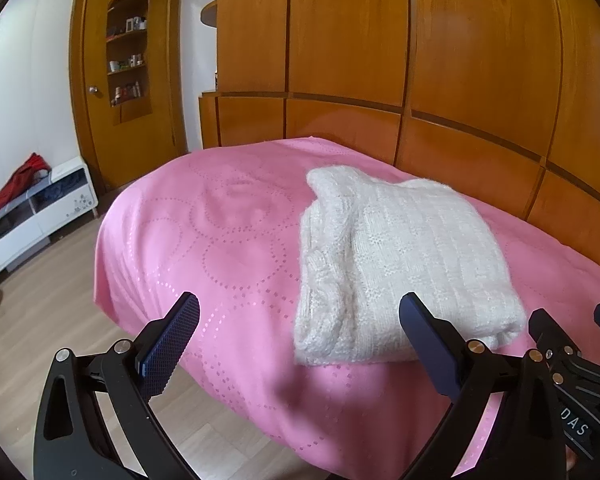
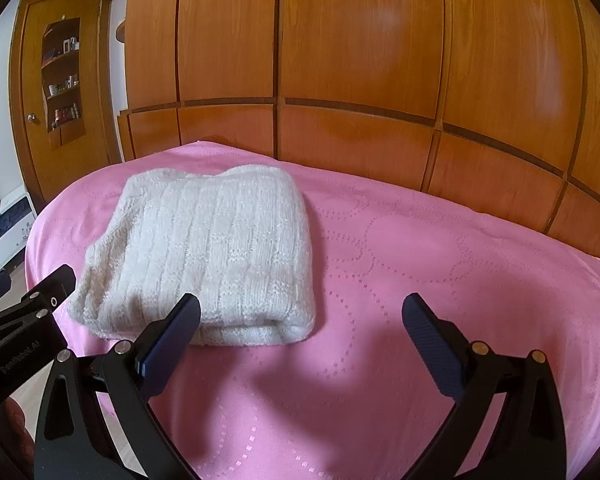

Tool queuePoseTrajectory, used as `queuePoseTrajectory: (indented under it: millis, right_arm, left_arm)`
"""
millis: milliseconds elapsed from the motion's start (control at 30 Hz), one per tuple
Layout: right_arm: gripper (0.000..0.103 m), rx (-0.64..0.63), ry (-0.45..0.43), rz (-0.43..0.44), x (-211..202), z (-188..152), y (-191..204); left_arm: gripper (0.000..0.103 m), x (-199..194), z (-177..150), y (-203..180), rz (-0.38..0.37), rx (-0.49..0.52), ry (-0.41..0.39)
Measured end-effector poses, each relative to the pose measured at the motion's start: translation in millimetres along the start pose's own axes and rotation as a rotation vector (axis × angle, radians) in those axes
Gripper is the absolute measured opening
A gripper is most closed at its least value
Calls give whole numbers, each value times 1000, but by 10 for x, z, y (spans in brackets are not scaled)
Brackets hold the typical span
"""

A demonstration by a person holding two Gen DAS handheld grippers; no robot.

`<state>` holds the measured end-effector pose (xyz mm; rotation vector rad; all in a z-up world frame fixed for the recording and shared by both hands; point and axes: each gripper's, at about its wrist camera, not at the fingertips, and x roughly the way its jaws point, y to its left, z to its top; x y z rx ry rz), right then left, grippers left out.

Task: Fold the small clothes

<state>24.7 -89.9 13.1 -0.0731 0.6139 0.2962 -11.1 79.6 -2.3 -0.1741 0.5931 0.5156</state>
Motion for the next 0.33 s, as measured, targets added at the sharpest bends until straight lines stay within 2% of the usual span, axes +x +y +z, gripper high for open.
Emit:
queuePoseTrajectory:
  millis: [167, 267, 333]
  right_arm:
    - [101, 17, 8, 5, 15, 36, -212]
    - [101, 74, 34, -39, 38, 34, -673]
    - [101, 141, 62, -124, 52, 3, -1200]
  left_arm:
    - [99, 72, 16, 1, 4, -5, 33]
    - [99, 109, 25, 7, 11, -8, 42]
    - [99, 144, 29, -3, 10, -6, 52]
